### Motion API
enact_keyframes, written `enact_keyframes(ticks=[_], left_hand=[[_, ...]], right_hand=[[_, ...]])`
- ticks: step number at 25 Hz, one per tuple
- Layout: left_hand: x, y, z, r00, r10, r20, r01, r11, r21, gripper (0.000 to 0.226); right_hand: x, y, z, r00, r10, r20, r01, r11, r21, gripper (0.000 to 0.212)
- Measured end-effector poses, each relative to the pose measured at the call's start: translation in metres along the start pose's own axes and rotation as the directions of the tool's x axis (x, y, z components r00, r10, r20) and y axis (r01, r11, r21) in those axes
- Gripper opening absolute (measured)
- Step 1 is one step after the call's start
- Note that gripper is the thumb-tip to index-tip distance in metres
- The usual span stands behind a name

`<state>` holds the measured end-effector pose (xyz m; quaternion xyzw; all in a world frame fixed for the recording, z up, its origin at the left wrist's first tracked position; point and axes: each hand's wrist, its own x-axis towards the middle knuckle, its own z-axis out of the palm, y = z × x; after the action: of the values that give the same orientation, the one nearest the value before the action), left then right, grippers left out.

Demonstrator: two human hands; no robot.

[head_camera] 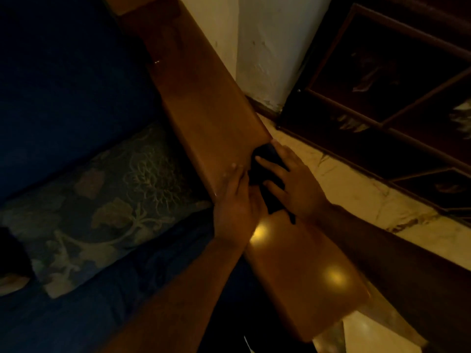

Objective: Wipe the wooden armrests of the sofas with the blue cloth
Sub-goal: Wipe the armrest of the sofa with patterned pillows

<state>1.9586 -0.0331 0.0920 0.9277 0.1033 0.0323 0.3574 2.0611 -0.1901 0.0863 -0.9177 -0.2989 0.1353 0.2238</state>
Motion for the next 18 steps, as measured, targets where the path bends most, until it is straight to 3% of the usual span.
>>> enact_keyframes(ticks=[4, 10, 13, 18], left_hand=[[-0.085, 0.036, 0.028, 0.989, 0.016, 0.149, -0.016, 1.0, 0.001, 0.05], [-0.182, 0.077, 0.053, 0.926, 0.191, 0.325, -0.229, 0.97, 0.083, 0.055], [-0.214, 0.089, 0.058, 0.89, 0.27, 0.368, -0.305, 0.952, 0.038, 0.05], [-0.209, 0.062, 0.034, 0.931, 0.235, 0.279, -0.234, 0.972, -0.036, 0.024]], right_hand=[[-0.103, 0.007, 0.001, 0.998, 0.054, 0.015, -0.054, 0.998, -0.012, 0.055], [-0.238, 0.023, 0.01, 0.994, 0.112, -0.01, -0.113, 0.993, -0.023, 0.054], [-0.289, 0.016, 0.021, 0.983, 0.177, -0.056, -0.179, 0.983, -0.037, 0.054], [-0.285, -0.015, 0.045, 0.998, 0.047, -0.034, -0.054, 0.969, -0.243, 0.06]])
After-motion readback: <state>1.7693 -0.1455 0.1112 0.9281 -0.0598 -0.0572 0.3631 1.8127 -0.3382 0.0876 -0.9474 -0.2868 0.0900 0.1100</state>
